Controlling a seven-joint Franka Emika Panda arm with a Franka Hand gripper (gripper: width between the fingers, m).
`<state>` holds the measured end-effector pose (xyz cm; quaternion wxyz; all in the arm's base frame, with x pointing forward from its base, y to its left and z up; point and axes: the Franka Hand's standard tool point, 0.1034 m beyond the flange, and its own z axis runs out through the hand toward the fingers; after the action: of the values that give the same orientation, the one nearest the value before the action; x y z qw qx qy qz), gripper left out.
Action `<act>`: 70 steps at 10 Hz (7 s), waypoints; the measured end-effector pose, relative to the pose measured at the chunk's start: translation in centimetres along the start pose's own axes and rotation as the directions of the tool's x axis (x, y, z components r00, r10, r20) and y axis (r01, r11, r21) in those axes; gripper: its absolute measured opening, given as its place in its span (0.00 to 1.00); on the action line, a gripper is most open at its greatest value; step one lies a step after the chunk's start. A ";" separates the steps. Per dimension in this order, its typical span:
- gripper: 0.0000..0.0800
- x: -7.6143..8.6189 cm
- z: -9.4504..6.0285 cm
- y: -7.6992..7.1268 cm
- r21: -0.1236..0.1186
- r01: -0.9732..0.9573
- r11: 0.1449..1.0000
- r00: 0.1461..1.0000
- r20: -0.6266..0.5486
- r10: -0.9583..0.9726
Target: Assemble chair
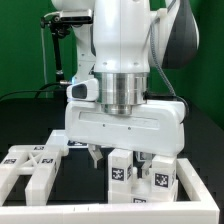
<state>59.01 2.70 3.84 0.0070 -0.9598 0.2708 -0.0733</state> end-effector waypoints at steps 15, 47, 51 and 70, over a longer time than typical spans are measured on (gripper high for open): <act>0.81 0.0 -1.1 -0.5 0.006 0.274 0.962 0.962 -0.020 -0.274; 0.31 -0.3 -5.6 4.4 0.012 0.433 0.901 0.679 0.653 -0.334; 0.31 -1.5 -4.3 6.2 0.029 0.446 0.894 0.458 0.852 -0.256; 0.81 1.9 -4.3 7.9 -0.006 0.411 0.912 0.489 0.846 -0.215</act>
Offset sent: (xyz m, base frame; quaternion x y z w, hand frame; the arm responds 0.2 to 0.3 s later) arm -0.0113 0.0032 0.0100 -0.0403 -0.0240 -0.0374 0.9982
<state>55.88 -4.96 7.94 0.0203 -0.9068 0.0610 0.4166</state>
